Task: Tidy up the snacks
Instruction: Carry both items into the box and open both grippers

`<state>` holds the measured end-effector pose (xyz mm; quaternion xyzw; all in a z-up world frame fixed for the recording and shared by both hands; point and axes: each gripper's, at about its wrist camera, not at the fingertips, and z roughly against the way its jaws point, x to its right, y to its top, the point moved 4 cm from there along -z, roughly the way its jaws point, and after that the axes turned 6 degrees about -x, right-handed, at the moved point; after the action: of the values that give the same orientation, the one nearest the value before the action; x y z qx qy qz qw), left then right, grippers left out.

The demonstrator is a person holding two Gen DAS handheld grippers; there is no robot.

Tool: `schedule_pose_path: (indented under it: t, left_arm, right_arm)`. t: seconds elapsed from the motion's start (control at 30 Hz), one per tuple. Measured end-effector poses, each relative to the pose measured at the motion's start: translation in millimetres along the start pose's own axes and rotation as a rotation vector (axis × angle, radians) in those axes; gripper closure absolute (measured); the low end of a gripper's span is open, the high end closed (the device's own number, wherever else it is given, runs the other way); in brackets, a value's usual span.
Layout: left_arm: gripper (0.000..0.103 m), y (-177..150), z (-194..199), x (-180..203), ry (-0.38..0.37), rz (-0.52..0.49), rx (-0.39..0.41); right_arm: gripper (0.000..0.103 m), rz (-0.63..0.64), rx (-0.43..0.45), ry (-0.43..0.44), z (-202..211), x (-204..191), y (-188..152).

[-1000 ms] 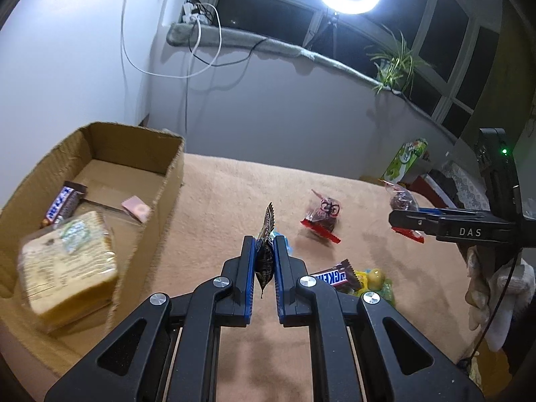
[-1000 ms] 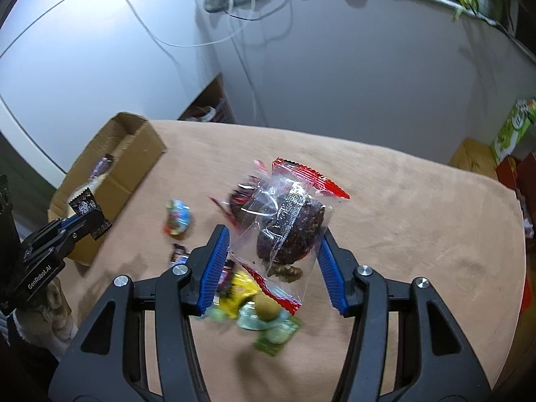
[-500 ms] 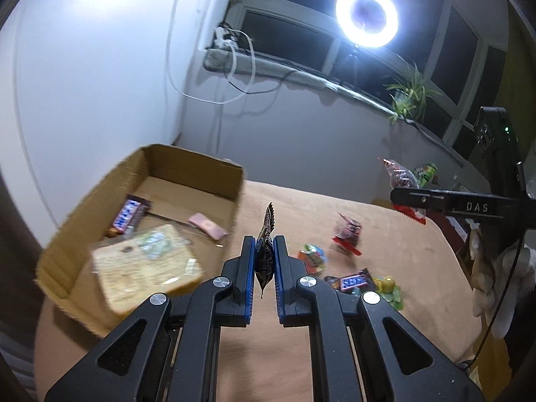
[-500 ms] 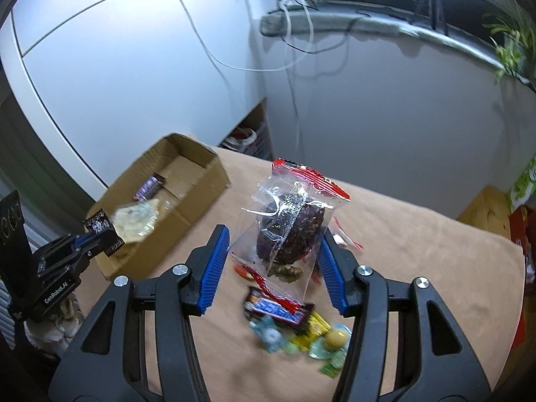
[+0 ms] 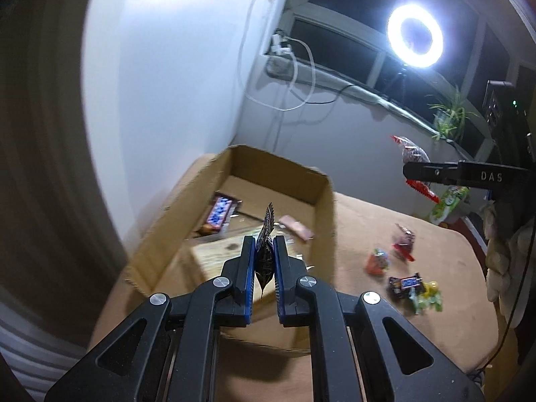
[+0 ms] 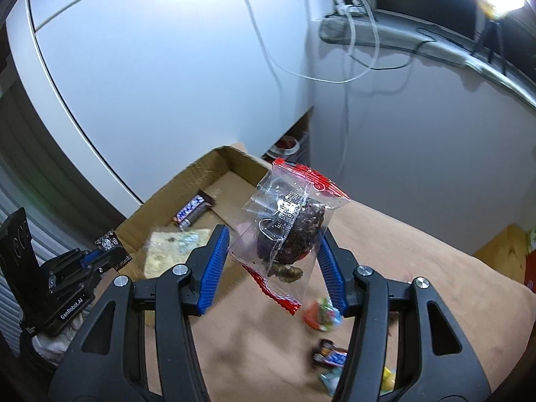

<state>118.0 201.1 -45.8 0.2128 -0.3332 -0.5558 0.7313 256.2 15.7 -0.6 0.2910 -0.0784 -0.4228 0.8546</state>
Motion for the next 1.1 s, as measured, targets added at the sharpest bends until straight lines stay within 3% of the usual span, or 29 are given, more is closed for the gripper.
schedule_pose_path:
  t: [0.3, 0.67, 0.8, 0.83, 0.87, 0.93, 1.1]
  left_arm:
    - [0.094, 1, -9, -25, 0.045, 0.015, -0.018]
    - [0.094, 5, -24, -31, 0.040, 0.024, -0.042]
    - [0.092, 6, -26, -30, 0.039, 0.022, -0.042]
    - [0.086, 6, -26, -30, 0.038, 0.022, -0.042]
    - [0.069, 6, -27, -29, 0.039, 0.023, -0.045]
    - [0.043, 7, -26, -29, 0.050, 0.029, -0.039]
    - [0.042, 7, -17, -24, 0.050, 0.026, -0.016]
  right_arm:
    - [0.047, 0.058, -0.035, -0.010, -42, -31, 21]
    - [0.046, 0.063, -0.099, 0.032, -89, -44, 29]
    - [0.036, 0.073, -0.105, 0.026, -95, -49, 30]
    - [0.029, 0.074, -0.104, 0.030, -95, -50, 31]
    - [0.022, 0.077, -0.101, 0.031, -94, -51, 30]
    - [0.020, 0.083, -0.090, 0.028, -90, -53, 30]
    - [0.020, 0.079, -0.067, 0.029, -75, -49, 28]
